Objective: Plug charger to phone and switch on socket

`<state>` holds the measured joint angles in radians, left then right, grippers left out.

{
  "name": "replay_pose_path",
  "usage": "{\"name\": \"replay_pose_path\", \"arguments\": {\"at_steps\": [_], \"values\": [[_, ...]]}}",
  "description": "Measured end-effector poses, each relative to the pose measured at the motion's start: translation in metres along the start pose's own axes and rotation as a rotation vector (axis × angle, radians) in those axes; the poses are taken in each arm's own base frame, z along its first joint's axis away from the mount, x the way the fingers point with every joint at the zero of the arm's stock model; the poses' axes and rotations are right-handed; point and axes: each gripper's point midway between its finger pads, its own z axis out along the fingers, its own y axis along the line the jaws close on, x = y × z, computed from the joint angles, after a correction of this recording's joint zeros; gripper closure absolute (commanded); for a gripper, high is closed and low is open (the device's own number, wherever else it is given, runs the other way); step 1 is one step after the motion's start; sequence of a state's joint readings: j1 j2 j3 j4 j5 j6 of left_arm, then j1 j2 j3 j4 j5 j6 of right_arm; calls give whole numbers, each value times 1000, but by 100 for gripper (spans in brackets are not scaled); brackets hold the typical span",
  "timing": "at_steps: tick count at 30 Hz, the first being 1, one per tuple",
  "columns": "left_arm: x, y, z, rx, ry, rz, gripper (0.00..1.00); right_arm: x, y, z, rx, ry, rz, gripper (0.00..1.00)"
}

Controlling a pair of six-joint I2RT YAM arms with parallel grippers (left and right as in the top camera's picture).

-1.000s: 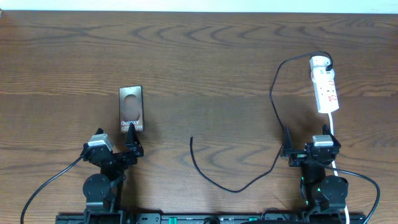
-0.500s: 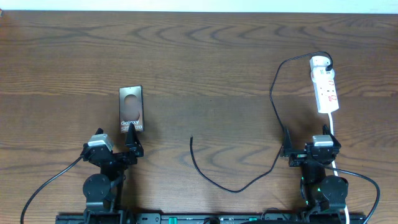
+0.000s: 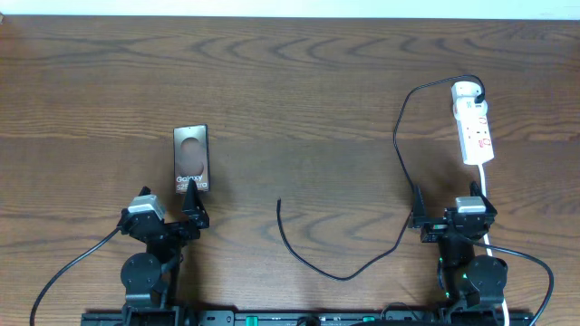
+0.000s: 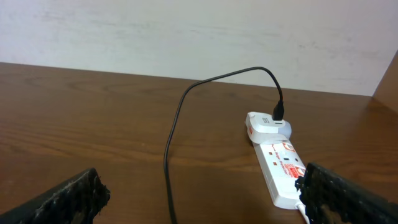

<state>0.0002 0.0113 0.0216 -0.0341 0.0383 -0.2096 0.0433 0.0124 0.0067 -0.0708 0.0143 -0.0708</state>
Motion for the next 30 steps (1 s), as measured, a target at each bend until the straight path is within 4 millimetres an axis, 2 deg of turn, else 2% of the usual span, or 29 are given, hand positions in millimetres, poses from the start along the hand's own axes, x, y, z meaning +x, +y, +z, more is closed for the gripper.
{"name": "replay_pose_path", "arguments": {"at_steps": [14,22,23,30], "values": [[-6,-1,-2,-15,39,1,9,0,0,0,0,0,0,1],[-61,-15,5,-50,132,4,9,0,0,0,0,0,0,1],[-72,-18,10,-60,158,5,9,0,0,0,0,-1,0,1],[-99,-26,41,-141,454,25,9,0,0,0,0,0,-1,1]]}}
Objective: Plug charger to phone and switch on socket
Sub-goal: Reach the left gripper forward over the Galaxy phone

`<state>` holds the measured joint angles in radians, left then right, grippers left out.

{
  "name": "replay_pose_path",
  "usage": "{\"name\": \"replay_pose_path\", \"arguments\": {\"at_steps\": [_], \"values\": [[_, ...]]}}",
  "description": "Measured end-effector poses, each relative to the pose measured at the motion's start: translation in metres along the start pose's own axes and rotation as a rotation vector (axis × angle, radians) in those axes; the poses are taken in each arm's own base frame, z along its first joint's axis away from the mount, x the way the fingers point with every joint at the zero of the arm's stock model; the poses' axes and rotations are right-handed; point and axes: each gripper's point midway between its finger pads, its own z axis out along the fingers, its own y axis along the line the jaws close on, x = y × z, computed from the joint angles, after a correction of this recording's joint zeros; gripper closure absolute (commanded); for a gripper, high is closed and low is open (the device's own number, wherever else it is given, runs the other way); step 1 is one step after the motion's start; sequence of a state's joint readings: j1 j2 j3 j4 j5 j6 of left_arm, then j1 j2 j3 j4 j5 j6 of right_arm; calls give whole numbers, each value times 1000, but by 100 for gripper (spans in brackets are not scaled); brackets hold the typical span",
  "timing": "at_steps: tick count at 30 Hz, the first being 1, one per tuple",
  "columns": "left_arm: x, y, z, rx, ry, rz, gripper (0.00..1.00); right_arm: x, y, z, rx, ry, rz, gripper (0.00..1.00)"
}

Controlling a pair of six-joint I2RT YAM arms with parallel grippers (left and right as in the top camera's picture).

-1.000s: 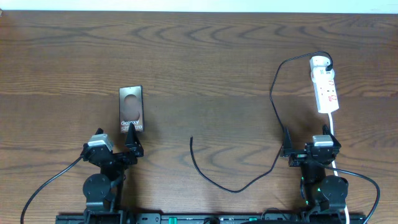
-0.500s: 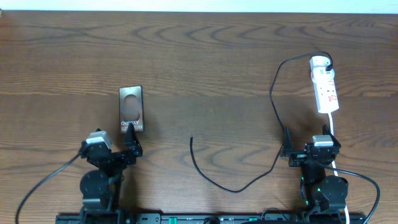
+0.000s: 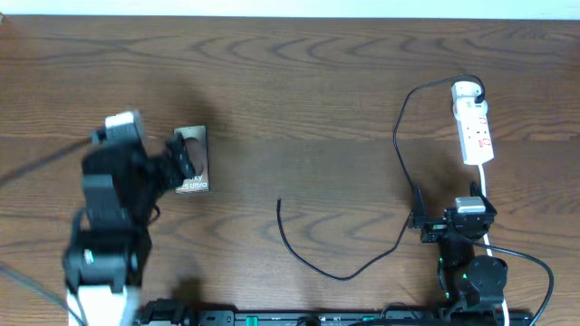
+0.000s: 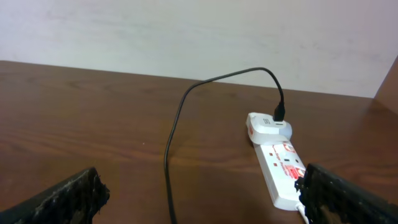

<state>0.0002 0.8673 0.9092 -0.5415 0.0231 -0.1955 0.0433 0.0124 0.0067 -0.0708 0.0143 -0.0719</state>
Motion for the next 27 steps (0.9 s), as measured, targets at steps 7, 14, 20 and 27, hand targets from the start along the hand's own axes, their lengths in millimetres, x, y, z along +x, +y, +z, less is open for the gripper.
{"name": "replay_pose_path", "arguments": {"at_steps": [7,14,20,27], "values": [[3,0,32,-65,272,67,9,0,0,0,0,-1,-2,1],[27,5,61,-92,396,81,9,0,0,0,0,0,-2,1],[30,6,66,-95,409,82,9,0,0,0,0,0,-2,1],[30,6,66,-95,408,82,9,0,0,0,0,0,-2,1]]}}
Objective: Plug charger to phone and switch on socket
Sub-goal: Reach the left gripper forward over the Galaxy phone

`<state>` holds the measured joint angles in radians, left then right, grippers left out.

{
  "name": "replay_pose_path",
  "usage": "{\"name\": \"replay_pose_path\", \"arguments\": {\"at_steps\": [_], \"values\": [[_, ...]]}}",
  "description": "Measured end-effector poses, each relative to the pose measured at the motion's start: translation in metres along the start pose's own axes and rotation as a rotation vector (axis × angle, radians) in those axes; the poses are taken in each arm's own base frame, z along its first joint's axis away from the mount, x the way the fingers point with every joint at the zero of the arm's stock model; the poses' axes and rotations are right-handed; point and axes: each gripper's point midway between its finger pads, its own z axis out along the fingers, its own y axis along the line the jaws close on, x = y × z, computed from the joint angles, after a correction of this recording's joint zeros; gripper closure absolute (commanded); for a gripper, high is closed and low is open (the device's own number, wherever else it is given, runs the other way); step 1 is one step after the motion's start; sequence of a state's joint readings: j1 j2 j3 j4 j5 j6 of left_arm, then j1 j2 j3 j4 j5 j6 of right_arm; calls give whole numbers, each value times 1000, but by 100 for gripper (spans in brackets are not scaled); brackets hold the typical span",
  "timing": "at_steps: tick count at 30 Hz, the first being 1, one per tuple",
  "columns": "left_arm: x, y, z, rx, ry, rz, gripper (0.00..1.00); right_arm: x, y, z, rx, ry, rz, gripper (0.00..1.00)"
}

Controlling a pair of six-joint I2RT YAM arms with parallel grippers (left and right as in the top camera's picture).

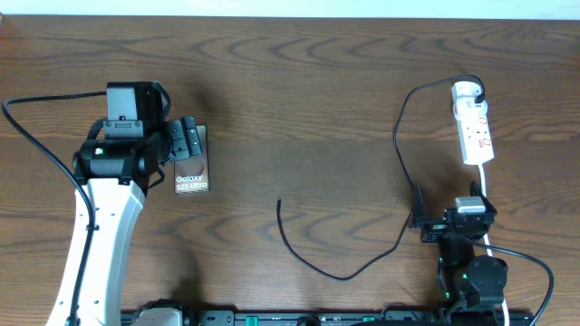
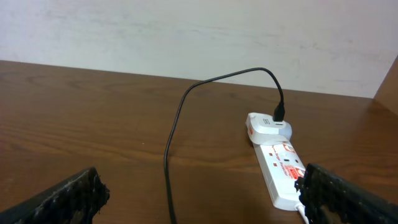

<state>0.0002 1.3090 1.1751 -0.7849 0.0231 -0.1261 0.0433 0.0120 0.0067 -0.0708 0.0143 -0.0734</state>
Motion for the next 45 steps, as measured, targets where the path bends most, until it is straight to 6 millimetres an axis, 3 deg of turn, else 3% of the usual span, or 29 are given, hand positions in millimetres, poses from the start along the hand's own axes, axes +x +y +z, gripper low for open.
{"name": "replay_pose_path", "arguments": {"at_steps": [13,19,25,34,45], "values": [[-1,5,4,-34,2,4,9,0,0,0,0,0,0,1],[8,16,30,-106,76,12,9,0,0,0,0,0,0,1],[14,19,43,-128,120,23,9,0,0,0,0,0,0,1],[15,21,45,-132,127,34,9,0,0,0,0,0,0,1],[9,51,45,-175,114,-43,9,0,0,0,0,0,0,1]]}}
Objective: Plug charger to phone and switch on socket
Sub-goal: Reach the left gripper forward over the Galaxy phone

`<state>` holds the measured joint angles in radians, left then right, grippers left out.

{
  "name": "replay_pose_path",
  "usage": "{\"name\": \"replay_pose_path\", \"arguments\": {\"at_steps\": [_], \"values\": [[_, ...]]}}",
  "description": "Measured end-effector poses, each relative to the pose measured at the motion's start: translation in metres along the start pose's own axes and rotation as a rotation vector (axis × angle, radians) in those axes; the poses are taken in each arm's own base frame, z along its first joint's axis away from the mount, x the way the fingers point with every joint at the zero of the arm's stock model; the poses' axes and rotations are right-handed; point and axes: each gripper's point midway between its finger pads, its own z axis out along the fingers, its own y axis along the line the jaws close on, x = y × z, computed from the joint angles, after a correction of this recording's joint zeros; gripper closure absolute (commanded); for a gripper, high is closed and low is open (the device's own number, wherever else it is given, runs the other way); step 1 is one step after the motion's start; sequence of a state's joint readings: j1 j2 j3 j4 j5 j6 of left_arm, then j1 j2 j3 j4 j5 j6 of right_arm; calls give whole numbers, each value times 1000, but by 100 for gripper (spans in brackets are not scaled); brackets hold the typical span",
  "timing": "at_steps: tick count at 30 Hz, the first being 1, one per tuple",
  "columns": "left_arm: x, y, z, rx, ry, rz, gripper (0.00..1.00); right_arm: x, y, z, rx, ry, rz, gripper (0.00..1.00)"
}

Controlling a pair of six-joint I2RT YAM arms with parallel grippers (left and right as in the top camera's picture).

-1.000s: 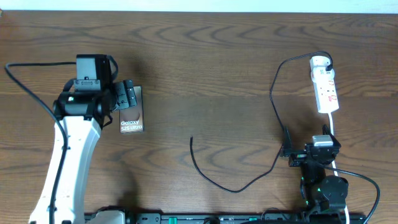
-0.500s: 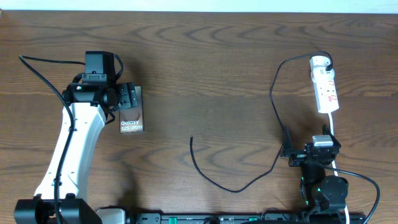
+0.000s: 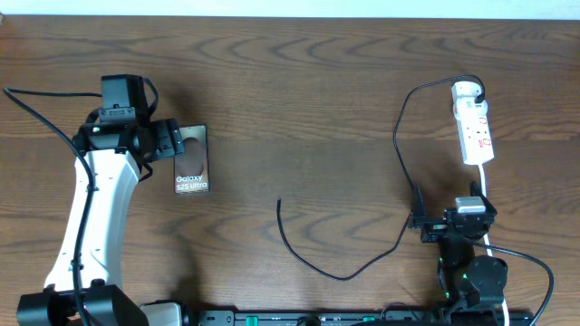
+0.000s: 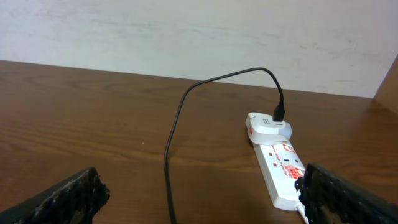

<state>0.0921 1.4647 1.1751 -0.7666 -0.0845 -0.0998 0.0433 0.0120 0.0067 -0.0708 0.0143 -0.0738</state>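
Observation:
The dark phone [image 3: 192,167] lies face down on the left of the table, its "Galaxy S25 Ultra" lettering legible. My left gripper [image 3: 169,142] hovers at the phone's upper left edge; its fingers look open and empty. The black charger cable [image 3: 399,145] runs from a white adapter [image 3: 465,89] at the far end of the white power strip [image 3: 477,131], looping down to a loose end [image 3: 279,203] mid-table. My right gripper [image 3: 456,220] rests near the front edge, wide open [image 4: 199,202]. In the right wrist view the cable [image 4: 170,155] and strip [image 4: 281,171] lie ahead of it.
The strip's white lead [image 3: 487,195] runs down past the right arm's base. A pale wall [image 4: 199,31] rises behind the table's far edge. Bare brown wood [image 3: 299,100] separates the phone from the cable.
My left gripper has shifted a little to the left, from over the phone's top end to beside its upper left edge. Phone, cable and right arm are unchanged.
Both arms first sat folded at the front edge. Then the left arm was raised and blurred beside the phone. After that its gripper was over the phone's top end, and now it is just left of it. The right arm stayed parked throughout.

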Motion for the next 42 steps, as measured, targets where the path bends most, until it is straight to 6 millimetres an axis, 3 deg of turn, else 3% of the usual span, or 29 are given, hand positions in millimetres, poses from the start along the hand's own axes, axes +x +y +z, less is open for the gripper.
{"name": "replay_pose_path", "arguments": {"at_steps": [7,15,42], "values": [[-8,-2,1,9,-31,-4,9,0,0,0,0,0,0,1],[-1,-4,19,0,23,4,9,0,0,0,0,0,0,1],[3,-4,27,-5,52,8,9,0,0,0,0,0,0,1]]}}
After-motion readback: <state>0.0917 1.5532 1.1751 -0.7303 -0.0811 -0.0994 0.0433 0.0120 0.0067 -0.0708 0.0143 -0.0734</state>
